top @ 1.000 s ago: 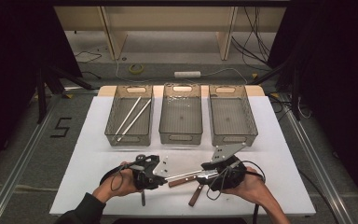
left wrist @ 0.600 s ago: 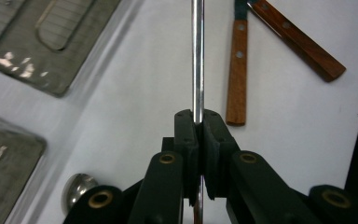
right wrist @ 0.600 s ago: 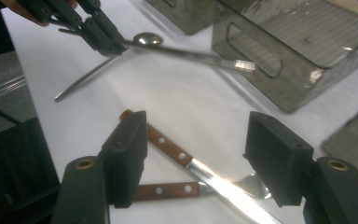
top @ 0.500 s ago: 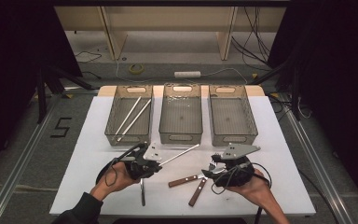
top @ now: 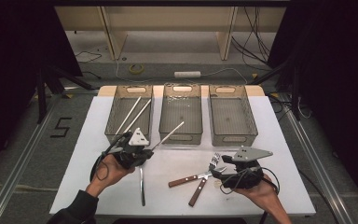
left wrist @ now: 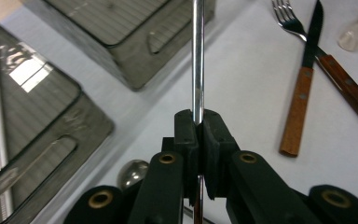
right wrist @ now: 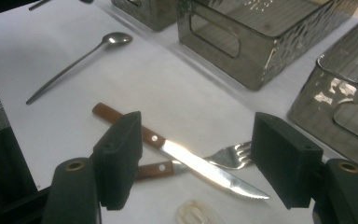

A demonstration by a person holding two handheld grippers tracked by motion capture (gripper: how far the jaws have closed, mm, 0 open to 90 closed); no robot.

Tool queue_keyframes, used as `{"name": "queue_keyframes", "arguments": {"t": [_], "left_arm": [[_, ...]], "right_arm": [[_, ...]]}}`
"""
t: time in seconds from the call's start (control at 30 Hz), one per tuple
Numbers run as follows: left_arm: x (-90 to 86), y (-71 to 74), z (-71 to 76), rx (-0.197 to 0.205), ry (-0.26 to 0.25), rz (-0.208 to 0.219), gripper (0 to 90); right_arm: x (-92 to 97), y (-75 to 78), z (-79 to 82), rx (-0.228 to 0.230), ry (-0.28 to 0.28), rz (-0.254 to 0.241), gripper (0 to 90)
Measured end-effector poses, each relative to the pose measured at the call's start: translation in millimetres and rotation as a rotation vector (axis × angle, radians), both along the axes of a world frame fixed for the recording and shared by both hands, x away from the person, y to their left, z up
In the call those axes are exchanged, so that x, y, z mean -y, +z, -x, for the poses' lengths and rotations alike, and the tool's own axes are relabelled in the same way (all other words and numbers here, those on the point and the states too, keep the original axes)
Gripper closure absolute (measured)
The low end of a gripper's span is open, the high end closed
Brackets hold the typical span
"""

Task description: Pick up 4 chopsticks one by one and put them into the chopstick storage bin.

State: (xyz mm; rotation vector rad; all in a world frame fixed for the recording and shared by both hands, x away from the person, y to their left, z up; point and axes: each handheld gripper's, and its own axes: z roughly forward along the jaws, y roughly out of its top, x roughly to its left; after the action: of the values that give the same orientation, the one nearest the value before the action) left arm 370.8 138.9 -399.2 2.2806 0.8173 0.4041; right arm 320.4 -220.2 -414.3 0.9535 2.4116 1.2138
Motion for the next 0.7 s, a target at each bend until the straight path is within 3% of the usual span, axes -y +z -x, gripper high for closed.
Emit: {"name": "queue_keyframes", "arguments": {"t": [0.33,0.7], "left_arm": [[-26.7,12.8,-23.1,0.020,0.134,0.083,85.3],[-51.3,18.5,-52.1,0.022,0.267,0.148,85.3]], "right_arm": [[13.1,-4.2,4.6,0.006,-0.034,-0.004,33.0],[24.8,-12.9,7.4,-0.033,-0.048,0.018,31.1]]}}
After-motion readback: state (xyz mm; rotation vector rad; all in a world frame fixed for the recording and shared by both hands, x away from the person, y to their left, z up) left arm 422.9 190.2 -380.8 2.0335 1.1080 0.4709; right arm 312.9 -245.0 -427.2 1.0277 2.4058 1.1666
